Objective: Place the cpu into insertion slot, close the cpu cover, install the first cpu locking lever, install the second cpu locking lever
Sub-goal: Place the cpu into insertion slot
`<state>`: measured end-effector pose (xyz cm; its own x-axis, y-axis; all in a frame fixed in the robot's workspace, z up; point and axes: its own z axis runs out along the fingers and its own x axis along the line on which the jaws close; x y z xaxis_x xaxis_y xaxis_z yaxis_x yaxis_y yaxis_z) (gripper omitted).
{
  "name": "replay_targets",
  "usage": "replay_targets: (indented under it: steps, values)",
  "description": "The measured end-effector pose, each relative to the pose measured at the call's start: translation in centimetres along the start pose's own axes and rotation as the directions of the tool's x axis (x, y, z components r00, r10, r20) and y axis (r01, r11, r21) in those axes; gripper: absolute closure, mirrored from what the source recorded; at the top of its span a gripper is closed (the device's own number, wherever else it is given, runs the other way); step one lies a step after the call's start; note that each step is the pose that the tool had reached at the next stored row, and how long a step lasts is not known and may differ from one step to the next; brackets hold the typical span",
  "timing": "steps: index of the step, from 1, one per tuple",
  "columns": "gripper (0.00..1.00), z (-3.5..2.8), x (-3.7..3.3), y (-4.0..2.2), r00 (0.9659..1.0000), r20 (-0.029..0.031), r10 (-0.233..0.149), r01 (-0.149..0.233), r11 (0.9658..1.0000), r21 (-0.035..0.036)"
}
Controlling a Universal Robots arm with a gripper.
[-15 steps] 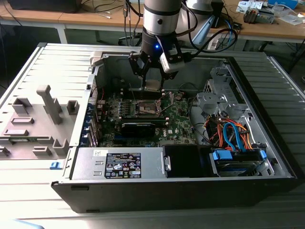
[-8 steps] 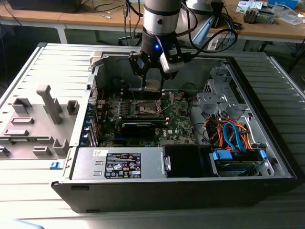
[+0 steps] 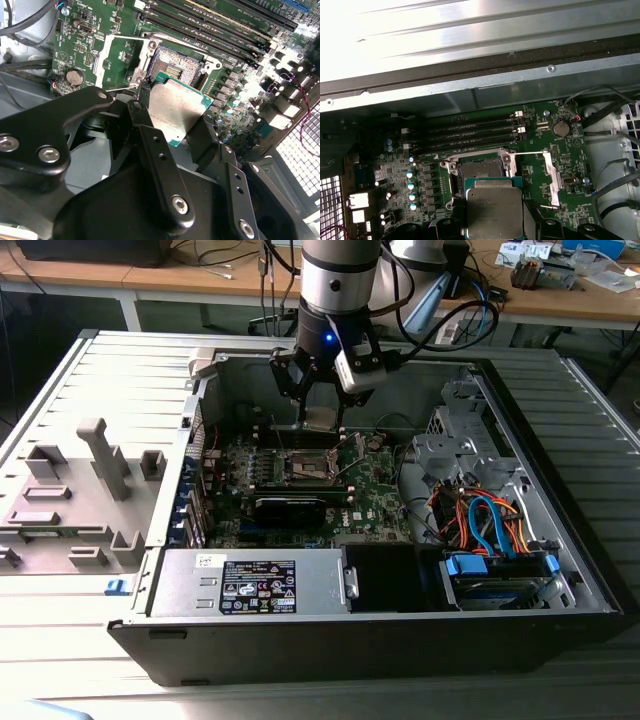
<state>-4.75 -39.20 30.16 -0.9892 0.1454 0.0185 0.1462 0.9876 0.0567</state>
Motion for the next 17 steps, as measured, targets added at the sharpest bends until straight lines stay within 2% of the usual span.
replay_targets:
  steps: [17]
  values:
    - [0.45,0.02,0.0,0.0,0.9999,0.001,0.016,-0.016,0.9999,-0.0003]
